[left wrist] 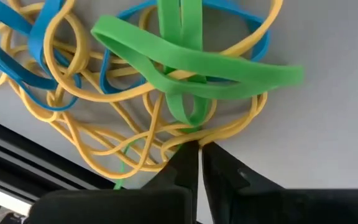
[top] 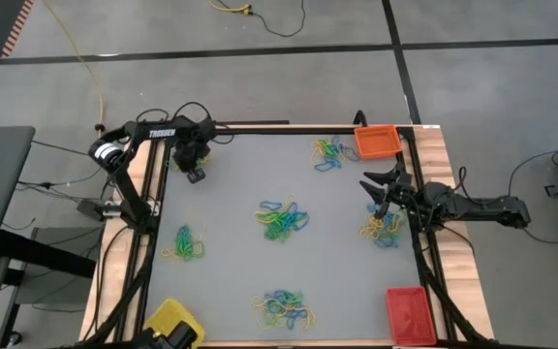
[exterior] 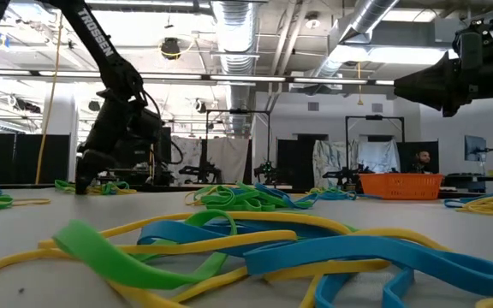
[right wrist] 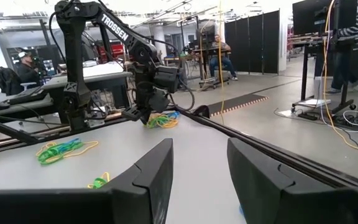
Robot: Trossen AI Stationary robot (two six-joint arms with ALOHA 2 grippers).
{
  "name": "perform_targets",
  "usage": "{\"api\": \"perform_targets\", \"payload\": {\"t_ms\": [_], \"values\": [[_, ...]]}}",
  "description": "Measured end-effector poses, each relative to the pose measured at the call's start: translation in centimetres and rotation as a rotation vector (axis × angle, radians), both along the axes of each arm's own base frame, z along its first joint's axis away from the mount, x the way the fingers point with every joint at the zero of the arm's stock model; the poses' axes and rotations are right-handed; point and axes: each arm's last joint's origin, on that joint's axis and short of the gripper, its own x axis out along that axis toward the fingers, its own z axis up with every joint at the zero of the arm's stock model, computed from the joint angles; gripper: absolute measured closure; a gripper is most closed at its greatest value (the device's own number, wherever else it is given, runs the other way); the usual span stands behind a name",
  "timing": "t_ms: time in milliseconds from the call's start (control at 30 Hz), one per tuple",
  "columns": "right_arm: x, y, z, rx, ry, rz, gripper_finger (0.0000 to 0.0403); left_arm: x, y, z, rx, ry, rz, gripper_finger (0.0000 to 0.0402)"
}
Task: Sort rubber bands into baskets
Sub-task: Put the yellow rubber band into the yellow bin
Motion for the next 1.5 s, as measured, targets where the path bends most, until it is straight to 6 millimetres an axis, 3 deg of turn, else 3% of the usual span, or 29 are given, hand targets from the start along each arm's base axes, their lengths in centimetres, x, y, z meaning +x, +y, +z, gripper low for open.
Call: {"api": "perform_targets", "payload": {"t_ms": [300, 567, 933, 1167, 1500], "values": [[0.0, 0.0, 0.0, 0.004, -0.001, 0.0, 0.0223, 0.9, 0.2, 1.7, 0.025, 0.032, -0.021, 0.0401], [0.0, 0.0, 0.0, 0.005, -0.002, 0.0, 0.0223, 2.2, 0.6, 5.4, 0.087, -0.009, -0.044, 0.0401], [0.0, 0.0, 0.0, 0.005, -0.001, 0.0, 0.0223, 3.3, -0.4, 9.9, 0.128, -0.154, -0.052, 0.0401], [0.0, 0.0, -0.1, 0.005, 0.002, 0.0, 0.0223, 4.0, -1.4, 10.2, 0.074, -0.225, -0.075, 0.0401], [0.0, 0.0, -0.1, 0.04, -0.015, 0.019, 0.0223, 6.4, -3.1, 10.2, 0.02, -0.357, -0.177, 0.0401]]}}
